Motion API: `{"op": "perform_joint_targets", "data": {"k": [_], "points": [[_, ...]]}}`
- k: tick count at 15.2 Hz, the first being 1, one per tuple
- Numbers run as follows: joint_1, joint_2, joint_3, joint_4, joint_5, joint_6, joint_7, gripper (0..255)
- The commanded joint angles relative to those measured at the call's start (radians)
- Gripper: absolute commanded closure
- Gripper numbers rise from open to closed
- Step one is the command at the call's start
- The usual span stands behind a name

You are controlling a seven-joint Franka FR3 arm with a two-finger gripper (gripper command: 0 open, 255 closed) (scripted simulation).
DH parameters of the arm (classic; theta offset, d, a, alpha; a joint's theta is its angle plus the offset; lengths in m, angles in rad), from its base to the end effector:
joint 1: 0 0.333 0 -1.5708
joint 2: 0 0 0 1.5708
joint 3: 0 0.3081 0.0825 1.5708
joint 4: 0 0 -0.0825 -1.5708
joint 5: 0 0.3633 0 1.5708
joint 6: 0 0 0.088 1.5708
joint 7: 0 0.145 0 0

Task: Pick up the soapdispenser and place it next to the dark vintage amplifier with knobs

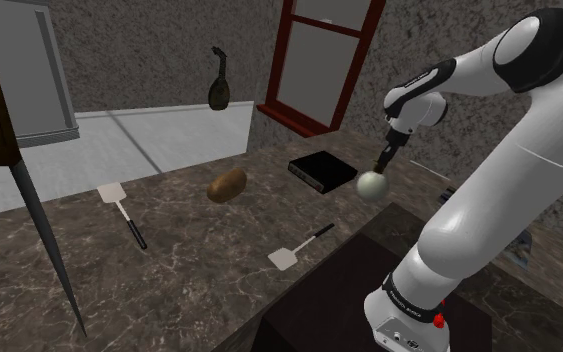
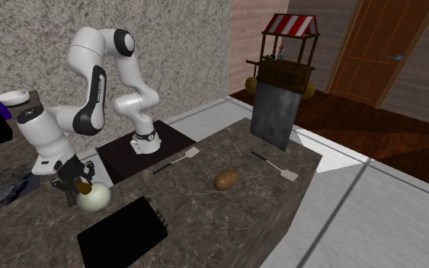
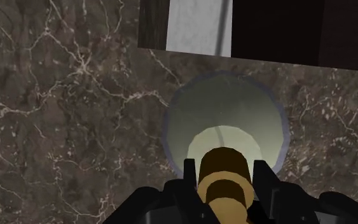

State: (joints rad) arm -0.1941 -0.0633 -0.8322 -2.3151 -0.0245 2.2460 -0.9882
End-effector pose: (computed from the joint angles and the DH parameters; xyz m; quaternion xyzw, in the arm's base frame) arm 0.2503 -0.4145 0.3255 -0.9998 0.0105 -0.0048 0.0185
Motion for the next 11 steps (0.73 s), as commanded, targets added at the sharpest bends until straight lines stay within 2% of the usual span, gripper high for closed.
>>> {"op": "perform_joint_targets", "data": {"k": [1,8,9,11], "points": [[0.001,0.016,-0.003,-0.005,0.015,0.017,-0.012,255],[0.001,0.016,-0.002,-0.005,0.015,0.017,-0.012,255],[0.0,0.016,-0.003,-0.005,0.015,0.017,-0.013,0],[0.001,0.016,-0.002,-0.004,0.015,0.015,-0.011,0]]}}
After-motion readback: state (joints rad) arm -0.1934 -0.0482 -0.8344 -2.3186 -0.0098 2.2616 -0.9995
